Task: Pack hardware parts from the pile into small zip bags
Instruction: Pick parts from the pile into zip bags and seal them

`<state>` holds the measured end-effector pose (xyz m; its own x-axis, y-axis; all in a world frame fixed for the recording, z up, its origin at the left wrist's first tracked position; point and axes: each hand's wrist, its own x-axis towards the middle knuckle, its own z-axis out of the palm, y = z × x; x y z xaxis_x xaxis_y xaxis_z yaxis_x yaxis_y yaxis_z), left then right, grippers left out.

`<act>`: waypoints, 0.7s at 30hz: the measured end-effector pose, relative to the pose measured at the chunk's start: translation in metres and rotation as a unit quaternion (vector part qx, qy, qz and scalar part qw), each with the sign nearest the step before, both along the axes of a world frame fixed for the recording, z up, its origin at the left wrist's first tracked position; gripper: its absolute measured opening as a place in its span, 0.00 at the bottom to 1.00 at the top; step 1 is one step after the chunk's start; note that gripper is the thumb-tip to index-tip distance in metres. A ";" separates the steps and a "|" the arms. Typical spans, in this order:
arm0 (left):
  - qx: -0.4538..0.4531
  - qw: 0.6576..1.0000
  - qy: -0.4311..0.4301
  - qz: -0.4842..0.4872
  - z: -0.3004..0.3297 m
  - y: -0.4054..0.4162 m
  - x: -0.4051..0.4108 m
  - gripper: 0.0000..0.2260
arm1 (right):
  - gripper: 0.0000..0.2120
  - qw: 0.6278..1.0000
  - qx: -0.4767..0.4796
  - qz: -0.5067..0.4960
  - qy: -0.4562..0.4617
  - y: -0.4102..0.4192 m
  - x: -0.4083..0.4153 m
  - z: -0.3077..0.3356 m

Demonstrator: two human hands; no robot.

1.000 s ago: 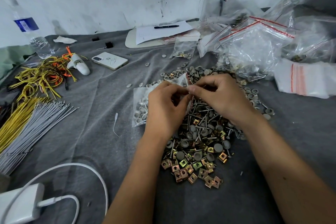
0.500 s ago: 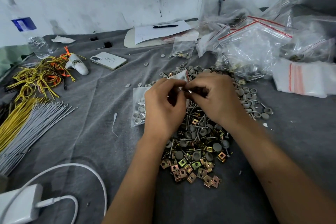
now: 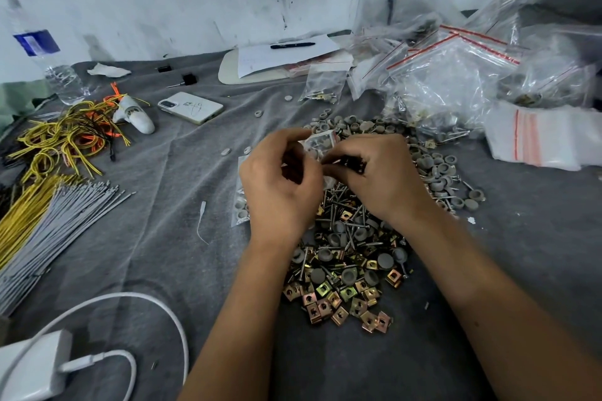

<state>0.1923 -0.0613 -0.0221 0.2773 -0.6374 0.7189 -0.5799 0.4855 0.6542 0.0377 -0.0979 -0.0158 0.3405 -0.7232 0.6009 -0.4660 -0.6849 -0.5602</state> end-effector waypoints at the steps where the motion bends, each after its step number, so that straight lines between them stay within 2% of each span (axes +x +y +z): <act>1: 0.003 1.000 0.008 0.006 0.001 0.001 0.000 0.11 | 0.07 1.000 0.001 -0.005 -0.023 0.001 0.001 0.001; 4: 0.017 0.998 0.045 0.044 0.002 0.001 0.001 0.09 | 0.06 0.992 -0.001 -0.035 -0.119 0.003 0.002 0.004; 7: 0.021 0.989 0.127 0.067 0.002 0.000 0.003 0.08 | 0.04 0.981 0.021 -0.065 -0.180 0.001 -0.004 0.007; 9: 0.005 0.983 0.168 0.073 0.004 0.001 0.002 0.09 | 0.04 0.986 0.028 -0.112 -0.118 -0.003 -0.008 0.005; 11: -0.013 0.977 0.195 0.081 0.007 0.002 0.003 0.10 | 0.05 0.988 0.037 -0.147 0.006 -0.008 -0.015 0.003; 13: -0.018 0.973 0.216 0.085 0.008 0.002 0.003 0.10 | 0.07 0.985 0.061 -0.117 0.107 -0.010 -0.022 0.005; 15: -0.015 0.970 0.227 0.084 0.007 0.001 0.005 0.10 | 0.06 0.975 0.098 -0.042 0.196 -0.010 -0.028 0.008; 17: -0.009 0.970 0.230 0.078 0.006 0.001 0.005 0.09 | 0.04 0.959 0.144 0.007 0.245 -0.007 -0.031 0.012; 21: 0.007 0.969 0.237 0.067 0.006 0.001 0.005 0.08 | 0.05 0.949 0.158 -0.031 0.271 -0.005 -0.029 0.014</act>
